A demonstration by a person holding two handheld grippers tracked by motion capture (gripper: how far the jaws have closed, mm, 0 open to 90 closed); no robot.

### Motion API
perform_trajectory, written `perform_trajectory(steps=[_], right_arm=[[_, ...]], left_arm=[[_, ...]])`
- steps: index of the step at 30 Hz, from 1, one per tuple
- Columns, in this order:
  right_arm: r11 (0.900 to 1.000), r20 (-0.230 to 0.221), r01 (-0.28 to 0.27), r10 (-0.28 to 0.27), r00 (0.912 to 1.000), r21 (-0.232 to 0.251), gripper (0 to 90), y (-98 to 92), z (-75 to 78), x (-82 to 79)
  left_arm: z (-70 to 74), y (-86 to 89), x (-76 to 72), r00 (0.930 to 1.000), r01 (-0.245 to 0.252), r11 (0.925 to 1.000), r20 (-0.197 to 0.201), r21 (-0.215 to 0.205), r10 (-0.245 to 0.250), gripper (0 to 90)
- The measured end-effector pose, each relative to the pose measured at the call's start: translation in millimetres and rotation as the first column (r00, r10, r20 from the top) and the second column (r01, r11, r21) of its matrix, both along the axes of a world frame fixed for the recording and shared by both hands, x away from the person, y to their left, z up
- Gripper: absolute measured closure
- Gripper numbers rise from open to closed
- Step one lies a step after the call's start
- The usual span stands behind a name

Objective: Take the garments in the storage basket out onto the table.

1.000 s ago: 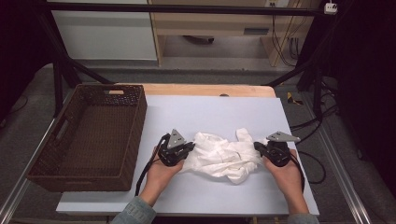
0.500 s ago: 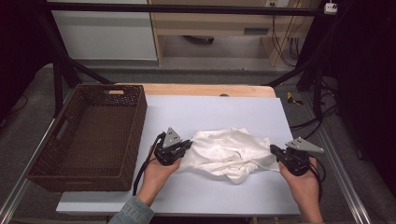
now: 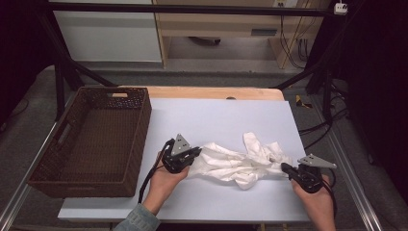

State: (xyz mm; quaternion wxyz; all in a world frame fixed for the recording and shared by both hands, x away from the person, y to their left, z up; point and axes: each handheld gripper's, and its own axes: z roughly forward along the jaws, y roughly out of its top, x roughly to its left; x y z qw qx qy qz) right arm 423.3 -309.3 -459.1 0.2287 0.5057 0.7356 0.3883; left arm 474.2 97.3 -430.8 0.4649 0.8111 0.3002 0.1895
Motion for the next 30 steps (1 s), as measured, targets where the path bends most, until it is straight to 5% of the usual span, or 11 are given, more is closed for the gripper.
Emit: perform_trajectory(steps=[9,16,24,30], right_arm=[[0.999,0.045,-0.046,0.047,0.9979,-0.007,61.0,13.2,2.0,1.1],[0.991,0.138,-0.132,0.131,0.9817,0.000,39.1,31.2,11.6,-1.0],[0.979,0.157,-0.204,0.202,0.9668,-0.004,36.9,58.0,15.7,0.4],[0.977,0.138,-0.210,0.211,0.9676,-0.024,43.6,73.2,11.9,8.4]], left_arm=[[1.4,-2.1,-3.3,0.9999,0.014,0.9999,0.002,-0.003,-0.014,87.0],[2.0,-3.1,-4.2,0.9998,0.018,0.9998,0.004,-0.004,-0.018,86.9],[3.5,-2.5,-4.5,0.9998,0.016,0.9999,0.008,-0.006,-0.016,86.9],[5.6,-2.3,-5.3,0.9998,0.016,0.9998,0.012,-0.013,-0.016,87.0]])
